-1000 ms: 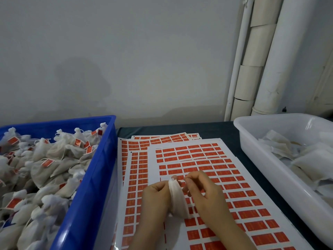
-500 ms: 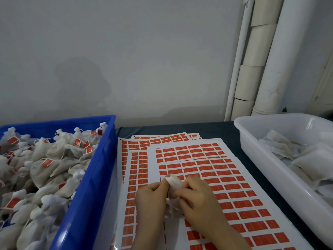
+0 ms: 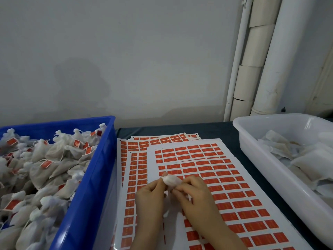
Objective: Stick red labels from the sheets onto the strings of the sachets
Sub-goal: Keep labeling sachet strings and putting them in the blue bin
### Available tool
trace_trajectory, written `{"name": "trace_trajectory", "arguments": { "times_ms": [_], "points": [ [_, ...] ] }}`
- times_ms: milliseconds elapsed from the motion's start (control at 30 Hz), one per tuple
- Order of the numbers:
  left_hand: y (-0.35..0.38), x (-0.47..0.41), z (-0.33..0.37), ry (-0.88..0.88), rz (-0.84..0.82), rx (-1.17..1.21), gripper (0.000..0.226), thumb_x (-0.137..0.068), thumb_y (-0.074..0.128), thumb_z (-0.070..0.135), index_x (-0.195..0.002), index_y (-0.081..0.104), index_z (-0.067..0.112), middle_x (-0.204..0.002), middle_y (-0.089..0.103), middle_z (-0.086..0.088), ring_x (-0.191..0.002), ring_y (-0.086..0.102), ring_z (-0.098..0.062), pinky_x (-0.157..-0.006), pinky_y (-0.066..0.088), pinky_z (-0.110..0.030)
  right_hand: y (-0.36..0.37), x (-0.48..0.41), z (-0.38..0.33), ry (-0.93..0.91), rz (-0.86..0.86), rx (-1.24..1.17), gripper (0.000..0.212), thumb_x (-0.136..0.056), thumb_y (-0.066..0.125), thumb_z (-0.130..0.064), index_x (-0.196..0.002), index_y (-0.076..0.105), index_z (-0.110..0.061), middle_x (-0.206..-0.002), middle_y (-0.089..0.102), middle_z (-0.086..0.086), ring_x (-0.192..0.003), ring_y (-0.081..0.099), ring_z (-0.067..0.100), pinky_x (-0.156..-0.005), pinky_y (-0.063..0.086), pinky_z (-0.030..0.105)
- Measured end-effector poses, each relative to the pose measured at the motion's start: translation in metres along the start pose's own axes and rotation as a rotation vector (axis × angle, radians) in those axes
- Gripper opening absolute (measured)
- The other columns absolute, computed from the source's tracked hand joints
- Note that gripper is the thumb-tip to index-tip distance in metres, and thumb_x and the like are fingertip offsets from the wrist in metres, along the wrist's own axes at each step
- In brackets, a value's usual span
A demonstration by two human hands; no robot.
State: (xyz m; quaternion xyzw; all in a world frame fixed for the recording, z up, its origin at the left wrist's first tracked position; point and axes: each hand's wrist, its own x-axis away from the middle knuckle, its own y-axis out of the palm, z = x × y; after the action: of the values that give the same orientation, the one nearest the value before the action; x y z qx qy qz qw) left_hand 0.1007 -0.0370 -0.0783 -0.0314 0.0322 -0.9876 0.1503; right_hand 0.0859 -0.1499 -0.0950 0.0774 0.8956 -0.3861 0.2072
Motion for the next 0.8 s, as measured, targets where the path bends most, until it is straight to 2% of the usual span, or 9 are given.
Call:
{"name": "trace_trajectory", "arguments": {
  "times_ms": [133,200,300,333,400,500,633,733,800],
  "points": [
    [0.001,0.0,0.003,-0.033,-0.06,0.07,0.022,-0.087,0.06,0.031,-0.069,0.072,0.028,-0.064,0.07,0.013,-0.077,0.065,-0.016,-0.06,0.046,-0.024,-0.005,-0.001,-0.002,0.022,0.019,-0.169,0.015,-0.088,0.058,-0.029,-0.082,0.056,-0.043,-0.094,0.049,-0.03,-0.099,0.046,-0.009,-0.078,0.037,-0.001],
    [0.001,0.001,0.004,-0.044,-0.091,0.12,0.02,-0.085,0.061,0.036,-0.071,0.074,0.032,-0.071,0.072,0.014,-0.082,0.066,-0.015,-0.065,0.048,-0.027,-0.008,-0.001,-0.004,0.039,0.035,-0.213,0.021,-0.087,0.06,-0.028,-0.079,0.052,-0.046,-0.089,0.054,-0.029,-0.097,0.048,-0.01,-0.076,0.039,0.0],
    [0.0,0.003,0.008,-0.065,-0.141,0.179,0.016,-0.075,0.058,0.049,-0.072,0.074,0.044,-0.075,0.073,0.016,-0.08,0.067,-0.01,-0.062,0.047,-0.024,-0.013,0.0,-0.006,0.067,0.097,-0.243,0.022,-0.085,0.062,-0.027,-0.075,0.053,-0.044,-0.078,0.058,-0.027,-0.089,0.052,-0.011,-0.071,0.04,0.0],
    [-0.001,0.004,0.01,-0.082,-0.156,0.18,0.016,-0.075,0.058,0.048,-0.071,0.073,0.044,-0.074,0.073,0.016,-0.078,0.067,-0.011,-0.061,0.047,-0.023,-0.015,0.0,-0.007,0.086,0.112,-0.262,0.022,-0.085,0.062,-0.026,-0.073,0.054,-0.043,-0.075,0.058,-0.028,-0.087,0.052,-0.012,-0.069,0.04,-0.001],
    [0.001,0.002,0.01,-0.127,-0.16,0.174,0.023,-0.086,0.059,0.034,-0.069,0.074,0.031,-0.069,0.072,0.01,-0.076,0.067,-0.015,-0.06,0.05,-0.025,-0.017,-0.001,-0.008,0.123,0.13,-0.299,0.021,-0.084,0.063,-0.027,-0.071,0.055,-0.041,-0.071,0.059,-0.027,-0.083,0.055,-0.012,-0.066,0.041,-0.001],
    [0.001,-0.002,0.012,-0.192,-0.199,0.164,0.022,-0.091,0.056,0.016,-0.074,0.067,0.022,-0.064,0.069,0.003,-0.071,0.064,-0.017,-0.058,0.05,-0.026,-0.02,-0.001,-0.009,0.16,0.132,-0.339,0.017,-0.084,0.063,-0.028,-0.074,0.056,-0.041,-0.075,0.062,-0.024,-0.076,0.06,-0.004,-0.066,0.045,0.002],
    [-0.002,0.0,0.011,-0.096,-0.303,0.012,0.02,-0.092,0.056,0.012,-0.08,0.073,0.015,-0.063,0.068,0.007,-0.07,0.064,-0.015,-0.062,0.053,-0.023,-0.023,-0.001,-0.009,0.156,0.145,-0.343,0.023,-0.085,0.06,-0.023,-0.076,0.055,-0.044,-0.078,0.06,-0.027,-0.078,0.06,-0.004,-0.066,0.044,0.001],
    [-0.004,0.006,0.014,-0.026,-0.395,-0.062,0.038,-0.091,0.056,0.021,-0.059,0.074,0.028,-0.057,0.068,0.01,-0.063,0.064,-0.007,-0.062,0.047,-0.019,-0.023,-0.001,-0.008,0.13,0.143,-0.348,0.027,-0.086,0.061,-0.019,-0.078,0.056,-0.045,-0.078,0.06,-0.028,-0.083,0.057,-0.012,-0.066,0.043,0.0],
    [-0.006,0.007,0.016,0.0,-0.416,-0.093,0.042,-0.091,0.056,0.025,-0.054,0.073,0.036,-0.061,0.07,0.01,-0.065,0.064,-0.007,-0.064,0.044,-0.018,-0.024,-0.001,-0.006,0.132,0.138,-0.361,0.027,-0.085,0.062,-0.019,-0.079,0.057,-0.046,-0.076,0.062,-0.028,-0.087,0.055,-0.015,-0.067,0.043,0.0]
  ]
}}
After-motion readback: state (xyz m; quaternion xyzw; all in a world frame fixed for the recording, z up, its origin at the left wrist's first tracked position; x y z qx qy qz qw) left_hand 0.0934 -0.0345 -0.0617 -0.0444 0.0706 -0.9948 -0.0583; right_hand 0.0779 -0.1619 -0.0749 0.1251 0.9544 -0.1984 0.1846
